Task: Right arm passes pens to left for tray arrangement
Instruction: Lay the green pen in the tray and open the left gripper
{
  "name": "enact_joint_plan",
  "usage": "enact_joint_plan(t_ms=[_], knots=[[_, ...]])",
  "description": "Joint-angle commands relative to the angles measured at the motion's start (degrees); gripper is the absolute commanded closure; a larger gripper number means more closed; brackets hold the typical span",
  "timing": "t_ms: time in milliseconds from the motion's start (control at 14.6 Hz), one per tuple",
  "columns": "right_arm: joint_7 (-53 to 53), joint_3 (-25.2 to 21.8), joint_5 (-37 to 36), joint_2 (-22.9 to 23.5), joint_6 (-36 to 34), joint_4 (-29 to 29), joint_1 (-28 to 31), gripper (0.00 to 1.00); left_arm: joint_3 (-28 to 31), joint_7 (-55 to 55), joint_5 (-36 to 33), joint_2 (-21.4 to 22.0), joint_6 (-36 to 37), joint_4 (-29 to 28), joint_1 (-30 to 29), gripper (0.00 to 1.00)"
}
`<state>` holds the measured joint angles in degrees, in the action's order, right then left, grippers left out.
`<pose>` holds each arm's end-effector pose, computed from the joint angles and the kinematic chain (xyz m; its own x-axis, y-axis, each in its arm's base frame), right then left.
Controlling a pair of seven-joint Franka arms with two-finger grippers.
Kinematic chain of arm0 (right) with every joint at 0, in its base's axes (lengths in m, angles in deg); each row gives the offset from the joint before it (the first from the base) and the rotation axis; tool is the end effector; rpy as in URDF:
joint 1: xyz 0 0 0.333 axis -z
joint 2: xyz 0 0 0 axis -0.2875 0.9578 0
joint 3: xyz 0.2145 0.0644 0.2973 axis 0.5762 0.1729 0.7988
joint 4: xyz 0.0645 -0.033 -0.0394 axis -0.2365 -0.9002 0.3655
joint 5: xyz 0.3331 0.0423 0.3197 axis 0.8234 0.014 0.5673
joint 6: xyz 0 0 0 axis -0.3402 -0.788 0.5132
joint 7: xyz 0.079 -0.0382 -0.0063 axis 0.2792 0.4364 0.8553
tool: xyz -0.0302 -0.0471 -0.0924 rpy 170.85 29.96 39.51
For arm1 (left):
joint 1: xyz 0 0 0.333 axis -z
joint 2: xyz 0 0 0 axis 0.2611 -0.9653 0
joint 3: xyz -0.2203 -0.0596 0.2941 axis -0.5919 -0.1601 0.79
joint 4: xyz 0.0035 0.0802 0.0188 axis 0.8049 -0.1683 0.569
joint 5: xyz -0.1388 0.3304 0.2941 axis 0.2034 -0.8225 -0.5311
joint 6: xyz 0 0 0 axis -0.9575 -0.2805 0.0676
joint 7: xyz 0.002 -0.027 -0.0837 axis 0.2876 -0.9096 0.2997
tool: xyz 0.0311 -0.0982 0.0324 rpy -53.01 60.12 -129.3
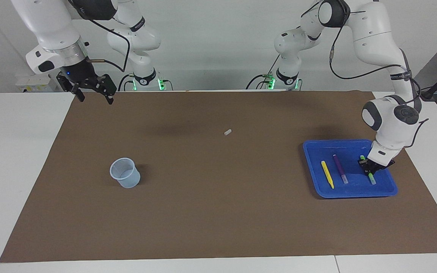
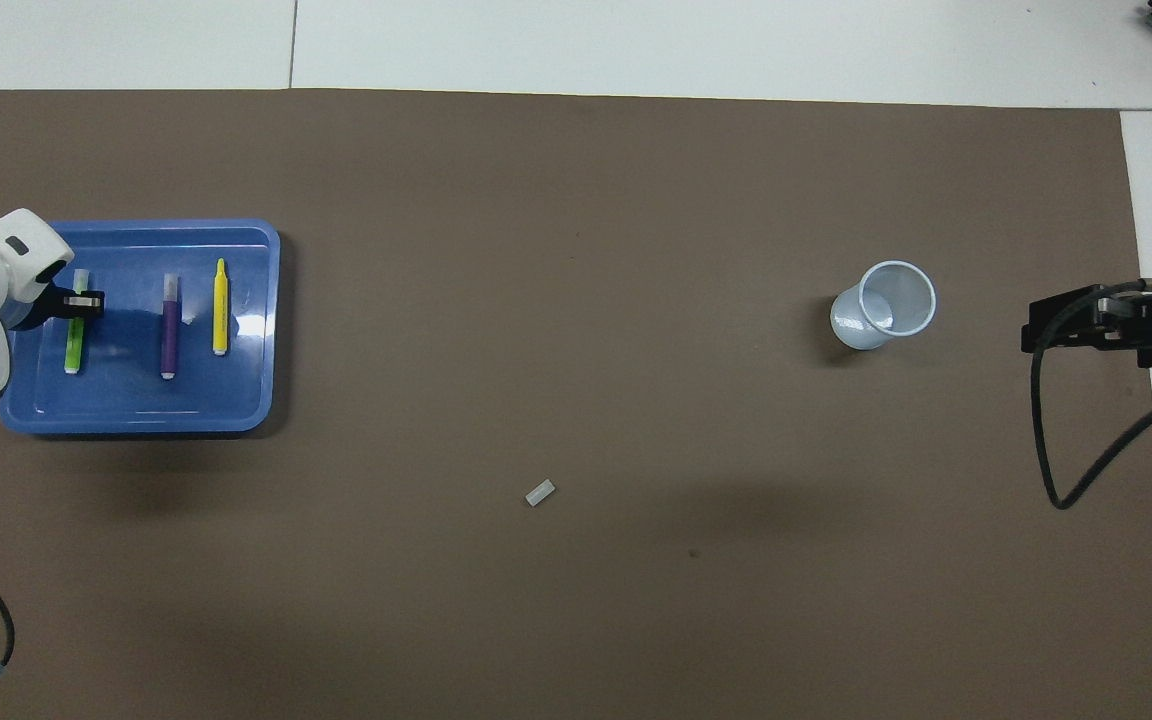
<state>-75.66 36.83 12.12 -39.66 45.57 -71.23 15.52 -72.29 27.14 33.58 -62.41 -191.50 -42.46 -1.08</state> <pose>0.6081 0.0061 0.6812 0.9891 -0.1465 -0.0119 -0.1465 -0.9892 0.0027 0.7070 0.1539 0.2942 0.9888 -0.0745 0.1292 -0.0543 -0.9867 -0.1532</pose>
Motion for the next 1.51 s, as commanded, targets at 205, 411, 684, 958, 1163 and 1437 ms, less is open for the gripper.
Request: enact_joint_plan(t_ms=[205, 411, 684, 958, 1163, 1437], knots=[[0.93, -0.38, 1.22, -0.75, -0.20, -0.72, -0.04, 0.00, -0.58, -1.46, -0.88, 0.24, 2.26, 0.68, 0.39, 0.00], [0.93, -0.38, 1.22, -0.75, -0.20, -0.72, -0.04, 0.00, -2.15, -1.29, 1.12, 1.73, 9.99, 5.69, 0.57, 0.00], [0.93, -0.38, 1.22, -0.75, -0.20, -0.72, -0.04, 0.00, -3.21, -1.37, 8.51, 4.11, 19.84, 12.28, 1.01, 0.00], [0.93, -0.38, 1.22, -0.75, -0.20, -0.72, -0.04, 0.00, -4.71, -1.46, 8.87, 8.06, 24.94, 12.73, 1.01, 0.00], [0.93, -0.38, 1.22, -0.75, -0.20, -0.72, -0.04, 0.00, -4.97, -1.37, 8.87, 12.27, 29.51, 12.56, 1.45, 0.00], [0.93, -0.38, 1.22, -0.75, -0.20, -0.72, -0.04, 0.00, -3.49, -1.46, 8.87, 18.77, 36.36, 12.73, 6.18, 0.00]])
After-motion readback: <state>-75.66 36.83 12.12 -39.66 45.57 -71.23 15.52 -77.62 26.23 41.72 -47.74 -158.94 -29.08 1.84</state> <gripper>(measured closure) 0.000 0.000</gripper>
